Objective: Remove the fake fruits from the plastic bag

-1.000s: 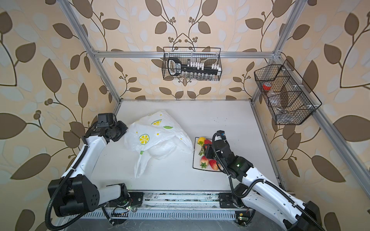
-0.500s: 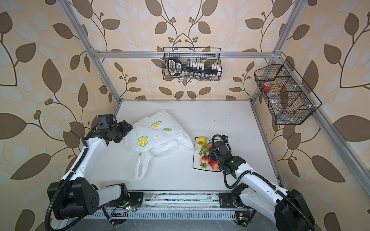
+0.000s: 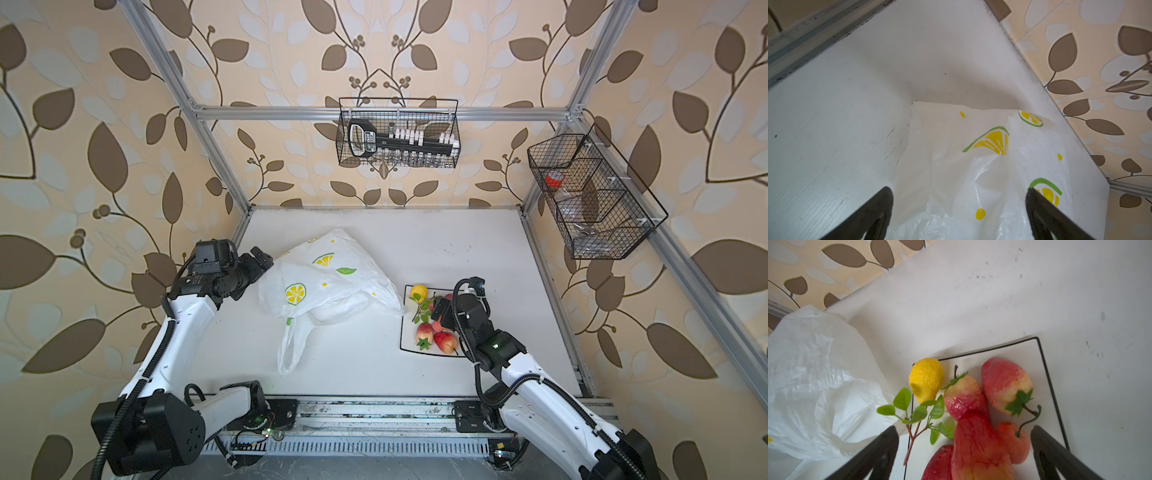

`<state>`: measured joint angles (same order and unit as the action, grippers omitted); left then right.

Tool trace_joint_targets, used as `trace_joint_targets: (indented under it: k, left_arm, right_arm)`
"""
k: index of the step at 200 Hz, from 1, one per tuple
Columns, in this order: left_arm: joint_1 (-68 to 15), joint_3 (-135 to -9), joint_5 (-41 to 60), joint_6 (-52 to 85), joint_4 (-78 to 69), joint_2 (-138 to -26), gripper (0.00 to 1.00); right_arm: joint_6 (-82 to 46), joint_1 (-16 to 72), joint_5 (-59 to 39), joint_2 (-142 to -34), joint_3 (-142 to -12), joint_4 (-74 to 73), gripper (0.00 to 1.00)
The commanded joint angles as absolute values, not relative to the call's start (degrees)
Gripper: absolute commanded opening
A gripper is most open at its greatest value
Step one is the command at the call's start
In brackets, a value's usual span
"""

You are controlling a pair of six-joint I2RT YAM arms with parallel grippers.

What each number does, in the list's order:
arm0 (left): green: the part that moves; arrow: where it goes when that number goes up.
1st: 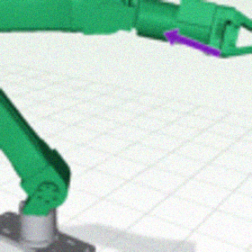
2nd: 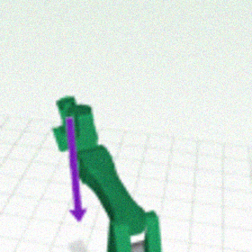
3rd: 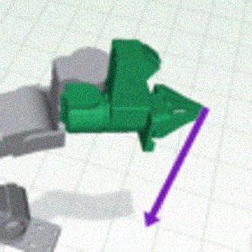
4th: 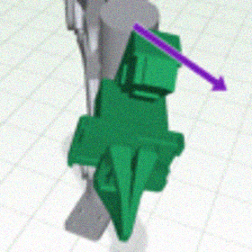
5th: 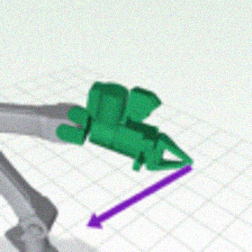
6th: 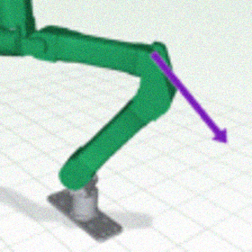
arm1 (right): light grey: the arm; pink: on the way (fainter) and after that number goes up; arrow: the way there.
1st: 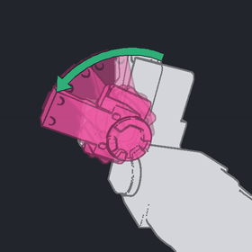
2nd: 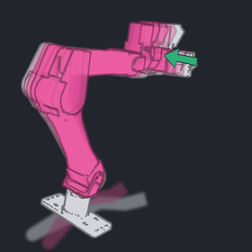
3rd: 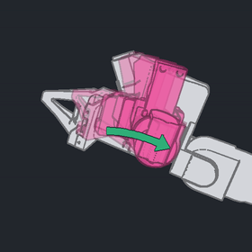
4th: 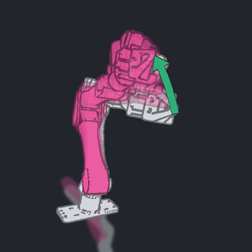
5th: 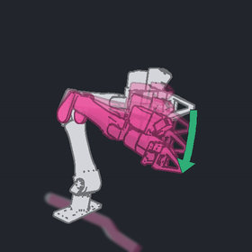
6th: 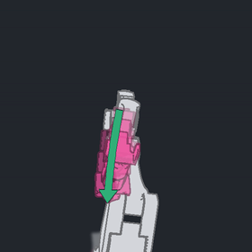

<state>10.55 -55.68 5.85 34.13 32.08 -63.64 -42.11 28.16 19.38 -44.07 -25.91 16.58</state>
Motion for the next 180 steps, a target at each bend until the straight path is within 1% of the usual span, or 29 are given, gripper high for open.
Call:
trace_joint_targets:
  k: [1,16,35,50,65,81,100,119,129,147,173,180]
  left_arm:
    - [10.7,-57.8,0.4,32.3,32.4,-61.0,0.99]
    - [10.7,-57.3,-2.7,31.9,31.2,-59.9,0.99]
    - [10.6,-54.4,-7.7,31.3,26.6,-58.0,0.99]
    - [10.7,-50.6,-11.7,29.8,21.3,-56.9,0.99]
    - [10.6,-46.7,-13.0,25.3,14.7,-56.5,0.99]
    - [10.7,-42.4,-13.4,21.1,7.9,-57.2,0.99]
    - [10.6,-39.7,-10.8,16.8,3.8,-59.5,0.99]
    - [10.7,-38.0,-9.3,15.6,1.7,-62.7,0.99]
    - [10.7,-36.6,-8.9,15.0,-0.5,-63.9,0.99]
    - [10.6,-33.7,-8.1,14.3,-5.4,-65.3,0.99]
    - [10.2,-28.8,-6.8,12.9,-14.9,-66.6,0.99]
    - [10.1,-27.6,-5.9,12.7,-17.8,-67.2,0.99]
  right_arm:
    - [-39.3,26.5,25.8,-41.5,-28.1,16.9,1.0]
    - [-36.5,25.1,30.7,-40.3,-28.4,13.8,1.0]
    - [-30.8,22.1,35.2,-40.6,-26.7,4.2,0.99]
    - [-26.4,17.9,37.7,-43.3,-24.5,-5.2,1.0]
    - [-22.0,12.2,39.0,-47.7,-22.1,-14.5,0.99]
    - [-15.5,6.3,33.8,-53.2,-18.3,-27.3,0.99]
    - [-13.0,2.0,28.9,-60.0,-16.9,-35.4,0.99]
    - [-10.6,0.6,24.2,-66.3,-15.8,-42.5,0.99]
    - [-10.0,0.0,20.1,-69.2,-14.9,-46.6,0.99]
    - [-8.5,-0.2,16.0,-74.8,-13.7,-54.1,0.99]
    - [-7.5,-0.9,14.2,-81.4,-12.6,-62.6,0.99]
    - [-7.4,-0.8,13.6,-84.2,-11.4,-67.3,0.99]
